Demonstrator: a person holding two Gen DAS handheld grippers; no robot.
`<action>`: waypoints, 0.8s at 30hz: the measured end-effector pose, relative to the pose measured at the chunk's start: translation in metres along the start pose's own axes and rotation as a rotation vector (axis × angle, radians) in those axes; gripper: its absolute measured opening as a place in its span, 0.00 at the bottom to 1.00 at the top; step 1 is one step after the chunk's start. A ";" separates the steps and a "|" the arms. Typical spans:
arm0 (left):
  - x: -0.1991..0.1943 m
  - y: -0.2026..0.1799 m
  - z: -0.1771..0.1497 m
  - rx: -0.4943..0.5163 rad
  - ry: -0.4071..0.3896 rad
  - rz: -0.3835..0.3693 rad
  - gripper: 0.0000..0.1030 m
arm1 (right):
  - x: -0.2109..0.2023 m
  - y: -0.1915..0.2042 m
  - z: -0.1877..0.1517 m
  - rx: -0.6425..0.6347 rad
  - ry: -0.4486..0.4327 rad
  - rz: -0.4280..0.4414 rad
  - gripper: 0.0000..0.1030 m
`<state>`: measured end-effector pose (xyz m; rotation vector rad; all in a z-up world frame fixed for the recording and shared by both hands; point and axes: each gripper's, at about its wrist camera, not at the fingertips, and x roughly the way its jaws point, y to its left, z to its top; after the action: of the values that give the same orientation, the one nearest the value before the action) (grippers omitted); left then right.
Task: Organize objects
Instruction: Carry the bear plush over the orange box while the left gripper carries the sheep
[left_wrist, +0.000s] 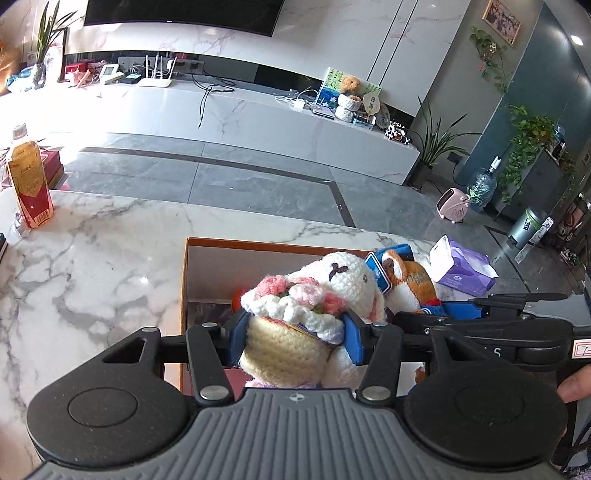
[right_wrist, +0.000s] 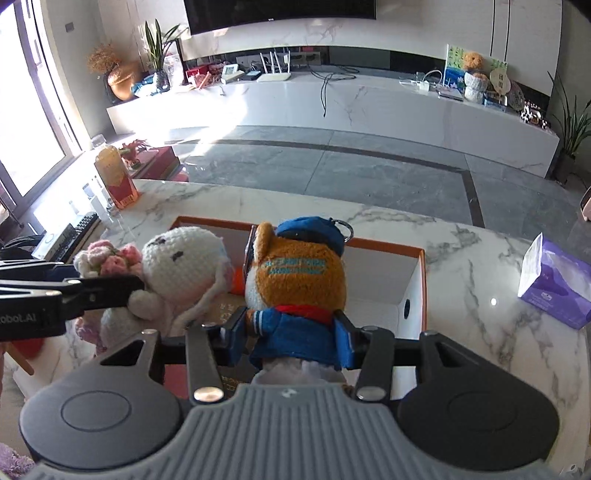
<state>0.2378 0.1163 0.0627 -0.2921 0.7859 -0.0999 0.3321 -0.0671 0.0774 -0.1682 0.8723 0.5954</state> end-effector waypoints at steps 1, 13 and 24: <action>0.002 0.002 0.000 -0.005 0.003 -0.003 0.58 | 0.007 -0.003 -0.002 0.007 0.015 -0.002 0.48; 0.026 0.008 -0.001 0.003 0.038 -0.025 0.58 | 0.053 -0.018 -0.026 0.088 0.158 -0.029 0.50; 0.039 0.006 -0.008 0.001 0.074 -0.063 0.58 | 0.042 -0.026 -0.026 0.081 0.176 -0.142 0.51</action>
<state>0.2599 0.1123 0.0291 -0.3140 0.8504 -0.1708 0.3496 -0.0808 0.0263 -0.2094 1.0440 0.4155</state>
